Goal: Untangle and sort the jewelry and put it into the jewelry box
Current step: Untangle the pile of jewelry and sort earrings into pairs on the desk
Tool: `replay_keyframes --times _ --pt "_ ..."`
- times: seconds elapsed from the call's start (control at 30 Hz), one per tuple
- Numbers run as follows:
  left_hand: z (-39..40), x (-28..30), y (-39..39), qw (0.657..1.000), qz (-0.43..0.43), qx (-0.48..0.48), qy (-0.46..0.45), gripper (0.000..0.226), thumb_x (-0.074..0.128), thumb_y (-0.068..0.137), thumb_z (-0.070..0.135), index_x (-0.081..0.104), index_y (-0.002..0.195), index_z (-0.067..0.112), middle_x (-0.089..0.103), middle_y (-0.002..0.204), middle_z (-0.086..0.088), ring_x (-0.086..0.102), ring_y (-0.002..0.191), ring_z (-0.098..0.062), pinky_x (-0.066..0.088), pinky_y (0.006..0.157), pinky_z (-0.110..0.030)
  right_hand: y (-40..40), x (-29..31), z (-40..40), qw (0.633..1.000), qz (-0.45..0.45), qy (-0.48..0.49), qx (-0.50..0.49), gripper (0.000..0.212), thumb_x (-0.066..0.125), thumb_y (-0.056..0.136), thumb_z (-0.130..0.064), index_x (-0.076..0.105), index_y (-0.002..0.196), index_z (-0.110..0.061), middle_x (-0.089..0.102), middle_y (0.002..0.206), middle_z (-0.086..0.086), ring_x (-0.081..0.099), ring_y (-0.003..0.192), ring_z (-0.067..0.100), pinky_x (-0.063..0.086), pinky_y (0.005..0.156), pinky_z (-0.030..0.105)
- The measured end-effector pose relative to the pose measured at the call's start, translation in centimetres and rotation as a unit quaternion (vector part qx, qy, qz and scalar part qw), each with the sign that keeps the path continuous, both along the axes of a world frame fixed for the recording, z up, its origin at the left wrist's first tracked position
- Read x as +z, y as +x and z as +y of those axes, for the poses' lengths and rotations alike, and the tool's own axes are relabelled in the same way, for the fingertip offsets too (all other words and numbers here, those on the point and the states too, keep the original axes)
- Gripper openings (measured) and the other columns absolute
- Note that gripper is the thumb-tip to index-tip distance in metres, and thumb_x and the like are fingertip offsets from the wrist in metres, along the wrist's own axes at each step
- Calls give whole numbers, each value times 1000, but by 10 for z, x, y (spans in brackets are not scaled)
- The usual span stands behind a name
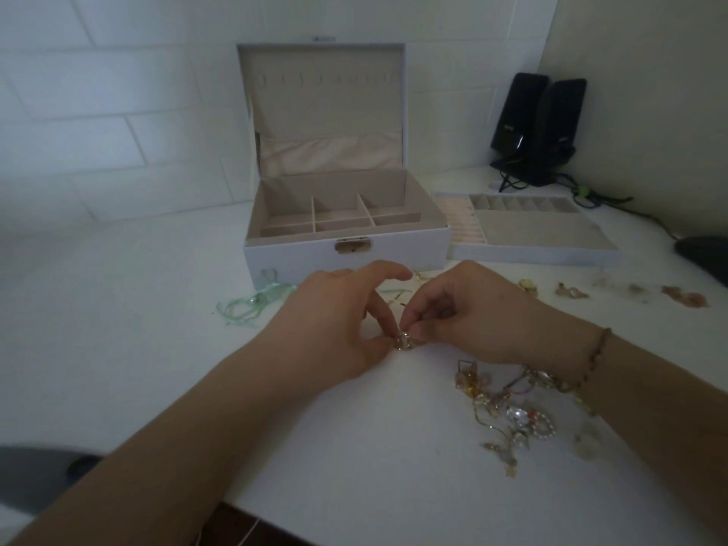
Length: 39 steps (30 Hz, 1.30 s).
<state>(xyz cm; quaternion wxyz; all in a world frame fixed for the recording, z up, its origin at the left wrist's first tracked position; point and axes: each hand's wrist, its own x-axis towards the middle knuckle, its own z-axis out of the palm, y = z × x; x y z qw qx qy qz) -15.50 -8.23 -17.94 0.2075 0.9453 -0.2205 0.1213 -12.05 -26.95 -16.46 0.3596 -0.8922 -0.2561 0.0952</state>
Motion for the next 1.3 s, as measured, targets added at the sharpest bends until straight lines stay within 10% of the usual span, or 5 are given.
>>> replay_keyframes --times 0.73,1.3 --pt "3 -9 5 996 -61 -54 21 28 55 80 55 70 95 36 68 92 20 57 90 -6 41 79 -30 -5 28 -50 991 -82 -70 78 10 68 78 -33 73 86 -38 69 76 -17 60 61 11 49 56 17" --pt "-6 -7 0 986 -124 -108 -28 7 65 85 19 71 87 22 67 85 10 60 80 -15 50 73 -36 -3 13 -61 966 -93 -165 174 13 68 82 -38 68 95 -42 61 91 -17 56 81 10 41 69 13"
